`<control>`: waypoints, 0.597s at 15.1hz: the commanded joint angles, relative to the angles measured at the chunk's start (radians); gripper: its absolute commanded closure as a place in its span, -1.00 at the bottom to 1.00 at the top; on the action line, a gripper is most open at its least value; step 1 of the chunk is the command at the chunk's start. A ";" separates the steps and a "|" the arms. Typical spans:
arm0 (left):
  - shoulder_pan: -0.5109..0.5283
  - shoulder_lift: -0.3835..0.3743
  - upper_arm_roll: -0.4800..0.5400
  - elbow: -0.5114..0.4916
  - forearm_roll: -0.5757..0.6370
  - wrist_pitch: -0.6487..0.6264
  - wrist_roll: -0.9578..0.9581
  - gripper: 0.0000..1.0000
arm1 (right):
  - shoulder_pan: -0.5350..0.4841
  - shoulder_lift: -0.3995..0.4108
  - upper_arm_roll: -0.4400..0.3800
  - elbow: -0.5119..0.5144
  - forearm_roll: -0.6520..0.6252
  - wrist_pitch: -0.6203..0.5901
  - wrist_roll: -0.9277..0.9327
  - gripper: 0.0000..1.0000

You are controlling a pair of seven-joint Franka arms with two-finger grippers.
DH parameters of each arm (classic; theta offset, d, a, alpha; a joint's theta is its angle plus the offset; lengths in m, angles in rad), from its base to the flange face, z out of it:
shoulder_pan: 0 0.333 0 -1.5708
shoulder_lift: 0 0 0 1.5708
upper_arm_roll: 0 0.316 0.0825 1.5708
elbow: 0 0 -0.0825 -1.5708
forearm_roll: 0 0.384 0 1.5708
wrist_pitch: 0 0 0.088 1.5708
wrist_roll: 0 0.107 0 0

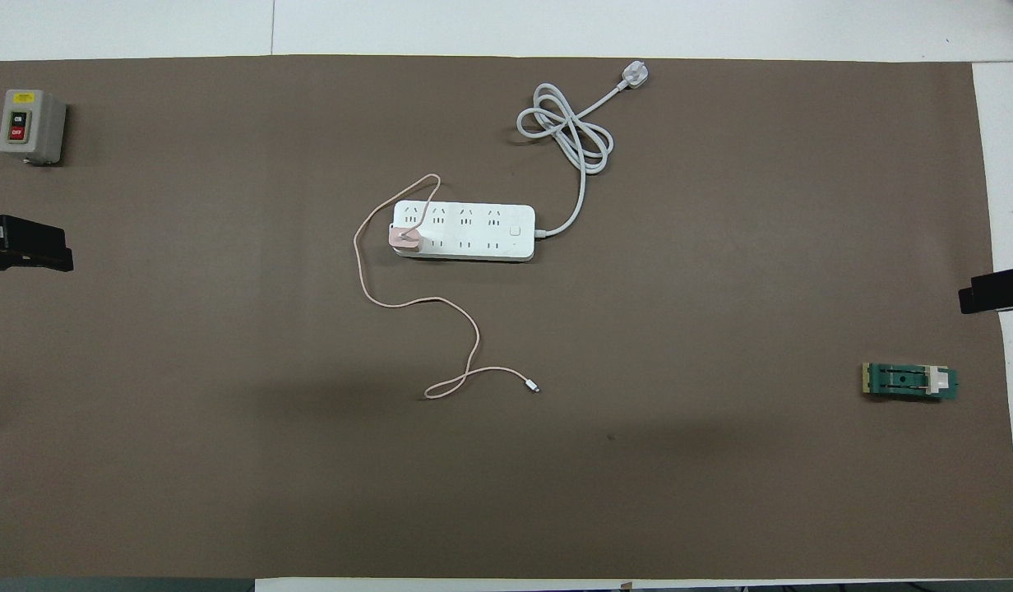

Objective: Plug charger into power strip

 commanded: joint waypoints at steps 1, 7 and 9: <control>0.017 -0.020 -0.002 -0.011 -0.019 -0.020 0.050 -1.00 | -0.011 -0.024 0.003 -0.026 -0.014 -0.002 -0.028 -1.00; -0.023 0.049 0.033 0.084 -0.076 -0.082 0.044 -1.00 | -0.011 -0.024 0.003 -0.026 -0.014 -0.002 -0.030 -1.00; -0.018 0.060 0.021 0.084 -0.076 -0.077 0.044 -1.00 | -0.013 -0.024 0.003 -0.026 -0.014 -0.002 -0.031 -1.00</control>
